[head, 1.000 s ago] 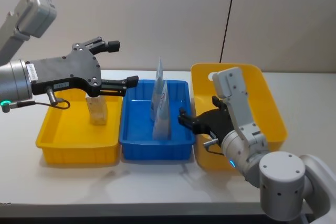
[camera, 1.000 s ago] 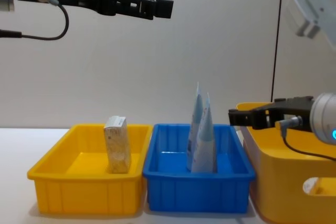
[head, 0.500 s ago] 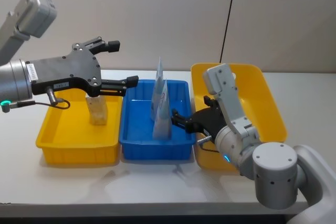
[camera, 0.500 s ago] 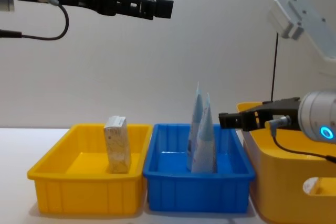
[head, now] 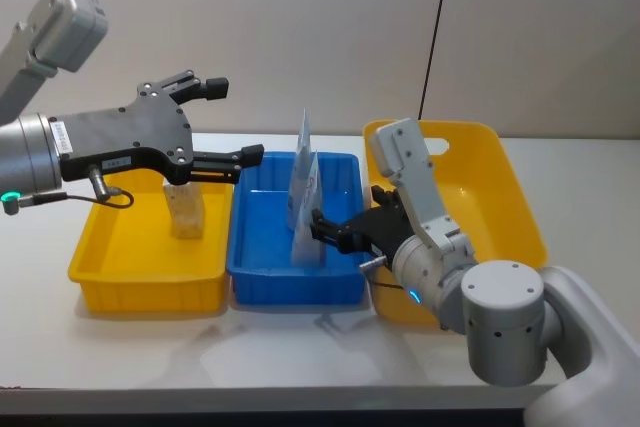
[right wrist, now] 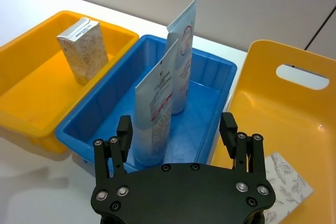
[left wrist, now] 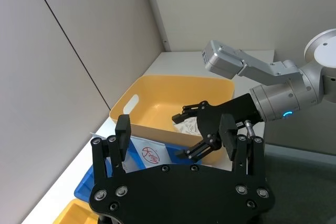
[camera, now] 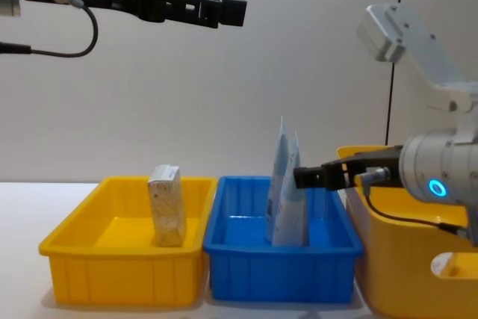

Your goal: Bimanual collaborative sorting of washing and personal care products

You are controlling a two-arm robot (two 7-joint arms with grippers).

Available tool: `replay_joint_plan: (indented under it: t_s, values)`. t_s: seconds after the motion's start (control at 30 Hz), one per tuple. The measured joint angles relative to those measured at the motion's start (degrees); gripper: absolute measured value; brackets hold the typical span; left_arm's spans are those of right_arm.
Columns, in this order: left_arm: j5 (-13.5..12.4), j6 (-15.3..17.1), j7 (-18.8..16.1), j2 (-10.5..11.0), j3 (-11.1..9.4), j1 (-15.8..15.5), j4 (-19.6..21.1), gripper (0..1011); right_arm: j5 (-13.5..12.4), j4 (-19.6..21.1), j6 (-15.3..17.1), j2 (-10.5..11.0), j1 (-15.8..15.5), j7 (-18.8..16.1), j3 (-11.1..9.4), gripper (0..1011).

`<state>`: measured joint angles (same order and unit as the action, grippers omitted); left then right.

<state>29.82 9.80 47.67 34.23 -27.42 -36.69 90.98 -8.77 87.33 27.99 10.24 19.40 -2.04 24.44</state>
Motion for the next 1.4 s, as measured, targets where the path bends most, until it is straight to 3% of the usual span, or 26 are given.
replay_joint_plan:
  t_s: [0.67,1.27,1.4]
  values:
    - [0.00,0.00,0.00,0.00,0.00,0.00,0.00,1003,2.11,-5.09,-1.96,-3.16,2.49,0.92,0.90,1004]
    - [0.00,0.00,0.00,0.00,0.00,0.00,0.00,1002,4.52,-13.41,-3.93,-6.91,6.84,2.30,1.93,1003]
    - [0.00,0.00,0.00,0.00,0.00,0.00,0.01,1002,4.88,-14.78,-4.16,-7.50,7.50,2.51,2.01,946]
